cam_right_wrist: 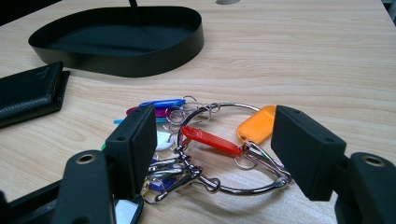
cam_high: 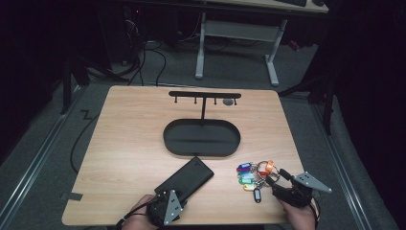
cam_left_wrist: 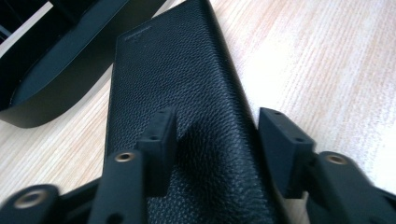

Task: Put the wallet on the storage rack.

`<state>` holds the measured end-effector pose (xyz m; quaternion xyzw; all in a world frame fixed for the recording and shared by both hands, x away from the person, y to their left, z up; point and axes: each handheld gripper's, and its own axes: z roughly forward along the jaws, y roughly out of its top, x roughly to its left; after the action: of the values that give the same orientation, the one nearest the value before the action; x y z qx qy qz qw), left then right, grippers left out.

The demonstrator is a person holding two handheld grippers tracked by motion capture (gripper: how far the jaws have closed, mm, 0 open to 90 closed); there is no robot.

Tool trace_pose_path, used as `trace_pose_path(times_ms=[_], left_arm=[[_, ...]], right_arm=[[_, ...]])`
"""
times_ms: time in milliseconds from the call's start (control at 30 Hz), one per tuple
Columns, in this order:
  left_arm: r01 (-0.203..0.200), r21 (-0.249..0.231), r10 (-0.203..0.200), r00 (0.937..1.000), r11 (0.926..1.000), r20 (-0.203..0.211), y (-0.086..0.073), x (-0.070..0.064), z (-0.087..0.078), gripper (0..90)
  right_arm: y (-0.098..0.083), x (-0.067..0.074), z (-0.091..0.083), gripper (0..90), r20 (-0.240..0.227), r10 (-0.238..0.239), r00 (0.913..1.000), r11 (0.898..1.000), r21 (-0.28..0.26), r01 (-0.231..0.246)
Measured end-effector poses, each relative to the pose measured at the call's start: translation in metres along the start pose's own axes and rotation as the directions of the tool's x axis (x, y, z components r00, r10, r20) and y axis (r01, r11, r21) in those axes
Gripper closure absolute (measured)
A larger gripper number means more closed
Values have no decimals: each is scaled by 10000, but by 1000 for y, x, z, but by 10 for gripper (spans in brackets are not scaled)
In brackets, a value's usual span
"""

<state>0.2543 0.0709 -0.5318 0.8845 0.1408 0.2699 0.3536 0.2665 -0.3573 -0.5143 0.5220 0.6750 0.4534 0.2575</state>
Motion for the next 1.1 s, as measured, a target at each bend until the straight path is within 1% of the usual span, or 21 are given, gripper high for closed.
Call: trace_pose_path(times_ms=[33, 67, 167, 200, 300, 500, 700, 733, 833, 1000, 1100], left_arm=[[8, -23, -8, 10000, 10000, 22, 0, 0, 0, 557], [108, -50, -108, 9999, 9999, 124, 0, 1, -1, 585], [73, -56, -72, 9999, 10000, 94, 0, 2, -2, 603], [40, -55, -40, 10000, 10000, 61, 0, 2, -2, 626], [109, -56, -109, 9999, 9999, 90, 0, 2, -2, 643], [114, -119, -113, 9999, 9999, 89, 0, 3, -4, 694], [7, -112, -7, 10000, 9999, -20, 1, 1, -4, 728], [-36, -111, 36, 10000, 9999, -39, 1, 1, -5, 743], [-57, -120, 56, 9999, 9999, -113, 1, 0, -5, 752], [103, -334, -110, 9998, 9994, -192, 2, 2, -9, 780], [421, -521, -430, 9989, 9978, -167, 3, 5, -12, 786]], right_arm=[[0, 0, 0, 317, -6, 8, 10000, 10000, 3, -8], [0, 0, -1, 317, 4, 0, 10000, 10000, -1, 0], [0, 0, -1, 315, 2, -9, 10000, 10000, -5, 9], [0, 0, -1, 313, 5, 5, 10000, 10000, 7, -6], [0, 0, 0, 309, 17, -17, 10000, 10000, 32, 17], [0, 0, 0, 299, 77, -146, 9999, 9999, 71, 146], [1, 3, 0, 275, 403, -604, 9974, 9977, 336, 591], [1, 4, 1, 266, 468, -636, 9969, 9974, 371, 619], [2, 3, 0, 246, 606, -673, 9959, 9971, 388, 650], [2, 3, 0, 243, 585, -562, 9967, 9975, 460, 535], [1, 2, 1, 244, 560, -562, 9969, 9976, 438, 538]])
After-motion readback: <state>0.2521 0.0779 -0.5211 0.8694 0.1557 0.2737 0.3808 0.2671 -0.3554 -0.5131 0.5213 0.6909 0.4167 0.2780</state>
